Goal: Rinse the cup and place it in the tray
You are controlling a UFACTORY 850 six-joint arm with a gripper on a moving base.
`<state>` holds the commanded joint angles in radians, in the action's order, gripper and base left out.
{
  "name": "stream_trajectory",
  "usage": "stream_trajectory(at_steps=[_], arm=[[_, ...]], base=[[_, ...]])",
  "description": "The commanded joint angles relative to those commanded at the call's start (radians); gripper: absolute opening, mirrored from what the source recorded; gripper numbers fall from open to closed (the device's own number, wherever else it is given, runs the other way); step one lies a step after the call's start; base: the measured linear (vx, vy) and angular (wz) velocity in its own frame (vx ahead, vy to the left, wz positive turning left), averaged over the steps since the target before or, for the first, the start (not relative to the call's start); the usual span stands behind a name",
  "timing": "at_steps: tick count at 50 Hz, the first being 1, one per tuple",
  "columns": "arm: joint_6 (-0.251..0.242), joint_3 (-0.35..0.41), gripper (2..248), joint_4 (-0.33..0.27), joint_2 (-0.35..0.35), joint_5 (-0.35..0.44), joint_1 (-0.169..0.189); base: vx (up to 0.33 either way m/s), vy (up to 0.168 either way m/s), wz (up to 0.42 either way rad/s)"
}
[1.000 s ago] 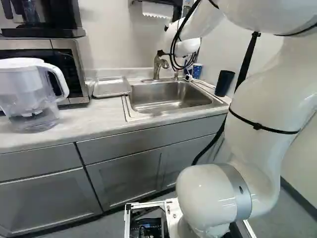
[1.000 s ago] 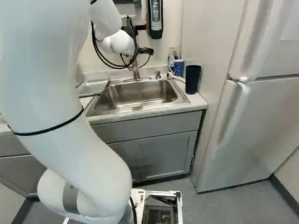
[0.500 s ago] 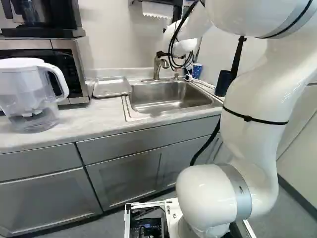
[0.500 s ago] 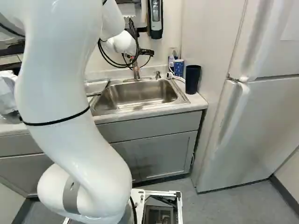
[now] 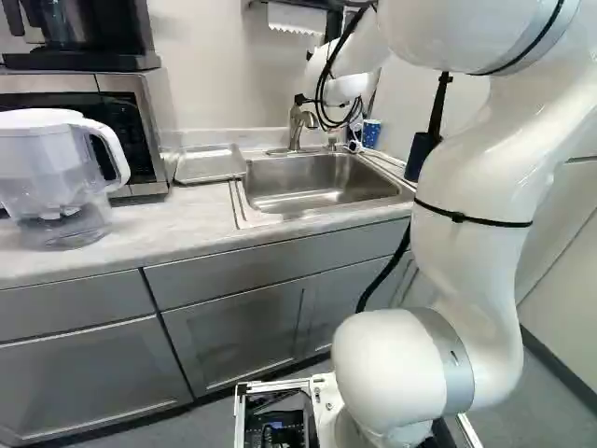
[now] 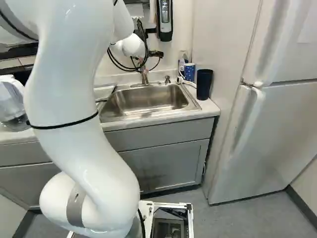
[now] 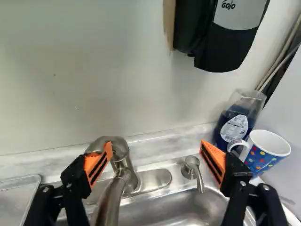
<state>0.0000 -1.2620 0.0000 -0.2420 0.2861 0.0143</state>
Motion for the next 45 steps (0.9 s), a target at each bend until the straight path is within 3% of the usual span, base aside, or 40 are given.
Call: stream_trajectory(at_steps=[45], arm=[[0.0,-0.004,247,0.0,-0.003,0.096,0.0]], base=[[0.0,0.0,0.0]])
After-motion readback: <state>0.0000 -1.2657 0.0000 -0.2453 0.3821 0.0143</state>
